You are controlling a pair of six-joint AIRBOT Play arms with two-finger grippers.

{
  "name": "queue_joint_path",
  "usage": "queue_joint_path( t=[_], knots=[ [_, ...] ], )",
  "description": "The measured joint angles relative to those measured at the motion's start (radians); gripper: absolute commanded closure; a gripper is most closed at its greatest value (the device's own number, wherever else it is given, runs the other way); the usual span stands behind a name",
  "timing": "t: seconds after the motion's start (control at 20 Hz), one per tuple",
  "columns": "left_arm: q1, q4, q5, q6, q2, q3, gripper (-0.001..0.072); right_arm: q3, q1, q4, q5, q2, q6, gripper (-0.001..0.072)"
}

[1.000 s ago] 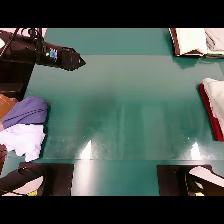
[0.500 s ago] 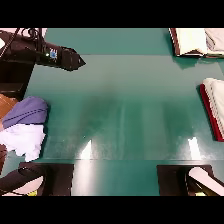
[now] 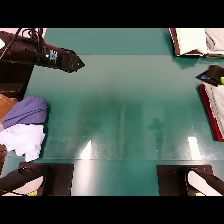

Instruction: Fold the shirts.

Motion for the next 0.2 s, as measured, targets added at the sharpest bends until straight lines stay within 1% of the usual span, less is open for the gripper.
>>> queue_joint_path(
  t=[0.2],
  knots=[
    [0.000,0.000,-0.002,0.000,0.000,0.000,0.0677,0.000,0.098,0.002,-0.008,0.001,0.000,0.0693]
  ],
)
